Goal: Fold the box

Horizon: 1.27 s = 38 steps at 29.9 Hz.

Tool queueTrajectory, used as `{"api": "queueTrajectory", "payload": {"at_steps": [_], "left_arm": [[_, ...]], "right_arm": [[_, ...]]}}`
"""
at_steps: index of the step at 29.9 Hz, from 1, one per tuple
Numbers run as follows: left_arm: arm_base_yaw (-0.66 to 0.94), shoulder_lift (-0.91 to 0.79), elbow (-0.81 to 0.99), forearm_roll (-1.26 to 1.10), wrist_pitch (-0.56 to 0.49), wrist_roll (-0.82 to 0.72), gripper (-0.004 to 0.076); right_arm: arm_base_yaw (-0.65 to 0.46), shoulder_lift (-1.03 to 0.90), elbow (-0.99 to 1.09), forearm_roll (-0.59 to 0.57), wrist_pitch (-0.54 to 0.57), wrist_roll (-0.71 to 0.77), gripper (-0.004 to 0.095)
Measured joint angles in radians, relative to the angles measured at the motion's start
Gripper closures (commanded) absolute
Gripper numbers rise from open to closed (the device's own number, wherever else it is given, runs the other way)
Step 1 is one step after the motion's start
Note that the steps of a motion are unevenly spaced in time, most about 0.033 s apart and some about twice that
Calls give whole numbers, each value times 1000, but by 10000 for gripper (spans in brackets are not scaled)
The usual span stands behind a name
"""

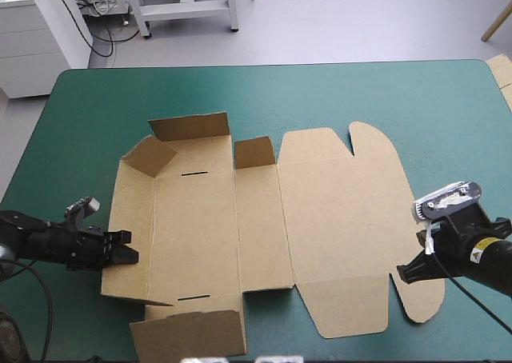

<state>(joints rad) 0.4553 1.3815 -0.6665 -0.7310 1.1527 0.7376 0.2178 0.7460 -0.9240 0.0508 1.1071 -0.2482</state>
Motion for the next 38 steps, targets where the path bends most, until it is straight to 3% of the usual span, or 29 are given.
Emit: {"api": "queueTrajectory", "payload": {"at_steps": [6, 14, 27, 38], "left_arm": [[-77, -2, -27, 9, -29, 61, 731], [-297, 2, -191, 71, -162, 64, 731], [-680, 6, -625, 532, -224, -91, 731], [-1022, 21, -670, 983, -323, -93, 731]], "right_arm": [[0, 0, 0, -1, -5, 0, 929], [0, 0, 0, -1, -7, 0, 929], [0, -11, -59, -74, -22, 30, 929], [0, -11, -193, -113, -31, 59, 929]]}}
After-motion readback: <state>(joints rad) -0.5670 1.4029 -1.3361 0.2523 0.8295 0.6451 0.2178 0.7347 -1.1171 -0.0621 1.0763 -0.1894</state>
